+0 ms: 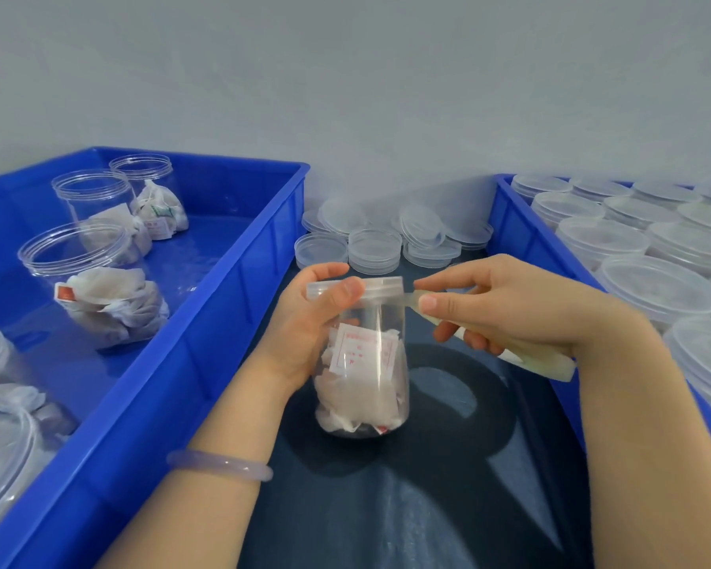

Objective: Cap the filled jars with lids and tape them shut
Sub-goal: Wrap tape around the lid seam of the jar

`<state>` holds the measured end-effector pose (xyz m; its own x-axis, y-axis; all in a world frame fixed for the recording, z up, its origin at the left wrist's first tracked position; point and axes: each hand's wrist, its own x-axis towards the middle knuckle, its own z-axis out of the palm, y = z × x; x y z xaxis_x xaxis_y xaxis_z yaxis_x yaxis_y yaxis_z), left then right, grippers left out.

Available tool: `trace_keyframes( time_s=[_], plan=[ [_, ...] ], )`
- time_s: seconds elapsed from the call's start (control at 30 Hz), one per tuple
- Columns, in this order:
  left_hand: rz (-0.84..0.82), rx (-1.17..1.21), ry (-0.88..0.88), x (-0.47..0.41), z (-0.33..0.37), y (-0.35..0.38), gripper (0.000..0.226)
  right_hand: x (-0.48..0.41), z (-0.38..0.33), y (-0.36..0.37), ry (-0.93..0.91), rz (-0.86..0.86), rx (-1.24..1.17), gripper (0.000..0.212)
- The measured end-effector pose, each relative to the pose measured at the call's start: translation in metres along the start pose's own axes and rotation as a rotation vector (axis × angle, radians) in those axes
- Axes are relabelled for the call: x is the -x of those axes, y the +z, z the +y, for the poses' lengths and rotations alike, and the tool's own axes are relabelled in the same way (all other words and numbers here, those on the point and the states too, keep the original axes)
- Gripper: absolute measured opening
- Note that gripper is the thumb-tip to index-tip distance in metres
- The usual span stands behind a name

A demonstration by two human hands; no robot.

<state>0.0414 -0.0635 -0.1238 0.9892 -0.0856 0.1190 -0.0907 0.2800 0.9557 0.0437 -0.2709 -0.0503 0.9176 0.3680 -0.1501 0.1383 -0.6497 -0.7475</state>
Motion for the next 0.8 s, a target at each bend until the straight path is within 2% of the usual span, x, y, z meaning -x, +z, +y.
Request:
trace_keyframes(
  time_s=[0.1,0.17,0.33,0.4,0.5,0.57,0.63,0.73,0.8],
  plan=[
    [-0.034,-0.011,-0.011,0.001,0.001,0.002,0.104,-0.002,0.0,0.001,0.001,0.025,0.006,0.06],
    [-0.029,0.021,-0.008,0.002,-0.001,0.004,0.106,-0.008,0.002,0.008,0.025,0.05,-0.039,0.051],
    [0.001,0.057,0.018,0.003,-0.002,0.002,0.109,-0.017,0.002,0.017,0.036,0.04,-0.131,0.058],
    [0.024,0.029,0.02,0.003,-0.001,0.002,0.103,-0.018,0.003,0.016,0.041,0.047,-0.118,0.06],
    [0.054,-0.089,0.037,0.0,0.007,-0.002,0.07,-0.015,0.003,0.014,0.041,0.086,-0.056,0.072],
    [0.037,-0.26,0.045,0.0,0.014,-0.002,0.075,-0.013,0.001,0.014,0.023,0.121,0.02,0.086],
    [0.074,-0.381,0.049,-0.002,0.016,0.002,0.086,-0.014,-0.003,0.015,-0.002,0.147,0.122,0.09],
    [0.129,-0.35,0.053,-0.003,0.014,0.005,0.082,-0.013,-0.006,0.014,-0.022,0.105,0.188,0.08],
    [0.133,-0.28,0.065,-0.003,0.012,0.002,0.08,-0.008,-0.004,0.01,-0.009,-0.01,0.035,0.075]
  ],
)
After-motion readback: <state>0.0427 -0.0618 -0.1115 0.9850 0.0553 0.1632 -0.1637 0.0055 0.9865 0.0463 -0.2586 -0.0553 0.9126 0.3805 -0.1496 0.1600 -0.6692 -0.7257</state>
